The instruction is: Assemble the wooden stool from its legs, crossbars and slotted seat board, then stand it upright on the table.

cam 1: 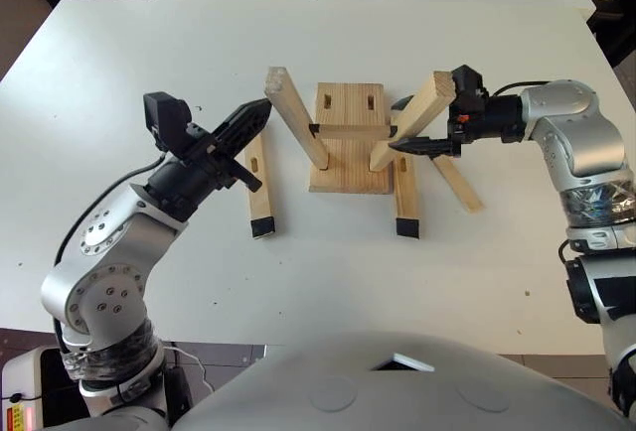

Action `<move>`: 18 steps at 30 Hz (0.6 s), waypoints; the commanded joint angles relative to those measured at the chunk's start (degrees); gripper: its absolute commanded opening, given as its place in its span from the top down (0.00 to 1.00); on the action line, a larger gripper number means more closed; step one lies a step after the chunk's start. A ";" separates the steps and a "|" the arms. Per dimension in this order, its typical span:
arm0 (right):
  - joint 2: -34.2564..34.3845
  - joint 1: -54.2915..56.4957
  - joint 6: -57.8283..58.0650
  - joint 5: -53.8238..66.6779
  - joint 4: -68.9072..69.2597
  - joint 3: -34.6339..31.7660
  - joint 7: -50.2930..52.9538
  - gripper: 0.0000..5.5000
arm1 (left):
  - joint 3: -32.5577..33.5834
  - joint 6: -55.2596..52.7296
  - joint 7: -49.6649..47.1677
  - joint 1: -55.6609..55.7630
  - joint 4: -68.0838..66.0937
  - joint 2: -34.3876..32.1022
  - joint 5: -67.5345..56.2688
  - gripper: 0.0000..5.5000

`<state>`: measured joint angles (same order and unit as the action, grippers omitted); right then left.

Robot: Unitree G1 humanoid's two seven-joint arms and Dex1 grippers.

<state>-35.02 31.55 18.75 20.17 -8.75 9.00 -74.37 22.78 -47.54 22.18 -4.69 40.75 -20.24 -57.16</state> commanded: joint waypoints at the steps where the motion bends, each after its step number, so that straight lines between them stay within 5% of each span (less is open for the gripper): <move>1: -3.63 -3.10 0.66 0.01 2.92 -3.06 1.20 0.36 | 0.57 3.95 -5.25 -2.12 -2.40 1.99 3.44 1.00; 9: -6.60 -13.82 4.82 1.77 11.52 -6.51 4.72 0.36 | -3.50 11.12 -9.15 -12.21 -0.90 6.50 10.89 1.00; 12: -3.98 -19.35 10.08 -2.27 15.43 -9.50 19.20 0.36 | -5.65 14.30 -11.32 -12.84 -1.76 7.15 16.93 1.00; 18: 4.16 -36.19 22.02 -1.56 36.46 -15.33 39.46 0.52 | -12.41 18.77 -19.91 -16.05 -0.76 11.25 30.56 1.00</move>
<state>-32.76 -0.80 37.13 18.07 20.48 -5.41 -39.42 14.10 -30.00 4.48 -18.08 38.69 -10.23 -30.94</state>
